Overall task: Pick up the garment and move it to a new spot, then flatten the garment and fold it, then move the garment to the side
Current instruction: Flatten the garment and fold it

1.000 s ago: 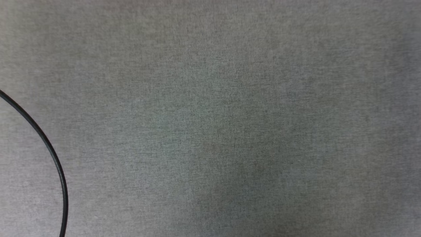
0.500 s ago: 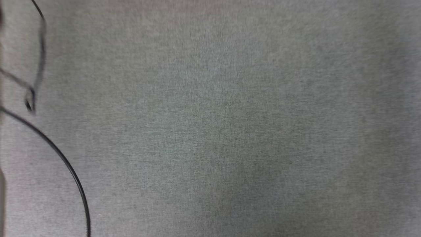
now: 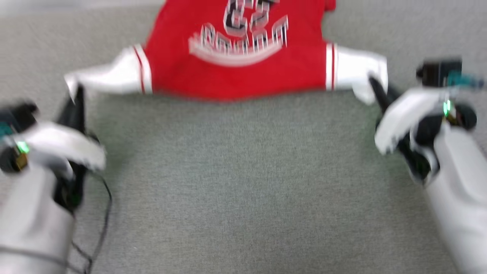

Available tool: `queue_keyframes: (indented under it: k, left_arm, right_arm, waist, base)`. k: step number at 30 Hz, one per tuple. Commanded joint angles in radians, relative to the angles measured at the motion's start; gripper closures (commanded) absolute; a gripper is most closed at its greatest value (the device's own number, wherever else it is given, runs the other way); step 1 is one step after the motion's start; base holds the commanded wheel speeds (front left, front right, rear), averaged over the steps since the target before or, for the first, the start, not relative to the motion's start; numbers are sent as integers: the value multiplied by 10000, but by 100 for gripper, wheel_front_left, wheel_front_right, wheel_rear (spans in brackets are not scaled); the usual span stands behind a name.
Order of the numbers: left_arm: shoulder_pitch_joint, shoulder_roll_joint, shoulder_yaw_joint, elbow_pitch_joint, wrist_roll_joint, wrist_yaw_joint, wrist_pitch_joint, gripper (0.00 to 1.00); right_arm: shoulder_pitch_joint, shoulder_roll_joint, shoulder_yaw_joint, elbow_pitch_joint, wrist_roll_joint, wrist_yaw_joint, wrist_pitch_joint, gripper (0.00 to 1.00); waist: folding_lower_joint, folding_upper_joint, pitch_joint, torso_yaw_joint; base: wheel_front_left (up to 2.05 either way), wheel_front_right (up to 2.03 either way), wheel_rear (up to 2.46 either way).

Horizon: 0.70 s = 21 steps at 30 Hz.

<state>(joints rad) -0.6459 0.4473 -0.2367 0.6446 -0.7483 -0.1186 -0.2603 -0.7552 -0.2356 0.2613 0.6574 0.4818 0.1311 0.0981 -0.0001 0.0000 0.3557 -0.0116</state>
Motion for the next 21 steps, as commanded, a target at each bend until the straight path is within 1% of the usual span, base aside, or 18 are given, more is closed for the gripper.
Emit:
queue_keyframes:
  k: [1,5,11,12,16,19,21]
  left_arm:
    - [666,-105,131,-318,212,94,-66,100]
    - [2293,-406,306,-998,546,269,-63,100]
    - [4500,-714,492,-1980,621,652,-58,100]
    - [4500,-714,492,-1980,621,652,-58,100]
    - [5975,-712,667,-2794,587,1067,-55,100]
    - [7065,-625,643,-3455,660,1485,106,100]
    - [7676,-559,608,-3954,732,1757,271,100]
  right_arm:
    - [661,-187,50,-255,65,-7,38,100]
    - [2247,-383,-2,-992,93,-7,156,100]
    - [4699,-389,-613,-2255,104,-5,585,100]
    - [4699,-389,-613,-2255,104,-5,585,100]
    - [6269,-199,-1153,-3063,-17,-7,876,100]
    - [7369,-111,-1559,-3571,-229,-7,1081,100]
    - [8048,-118,-1791,-3871,-631,-7,1202,100]
  waist:
    - [1,0,-716,75]
    - [1,0,-1424,121]
    - [1,0,-2337,147]
    - [1,0,-2337,147]
    - [1,0,-2811,132]
    - [1,0,-3129,132]
    - [1,0,-3298,186]
  base:
    - [0,0,0]
    - [0,0,0]
    - [0,0,0]
    - [0,0,0]
    - [0,0,0]
    - [0,0,0]
    - [0,0,0]
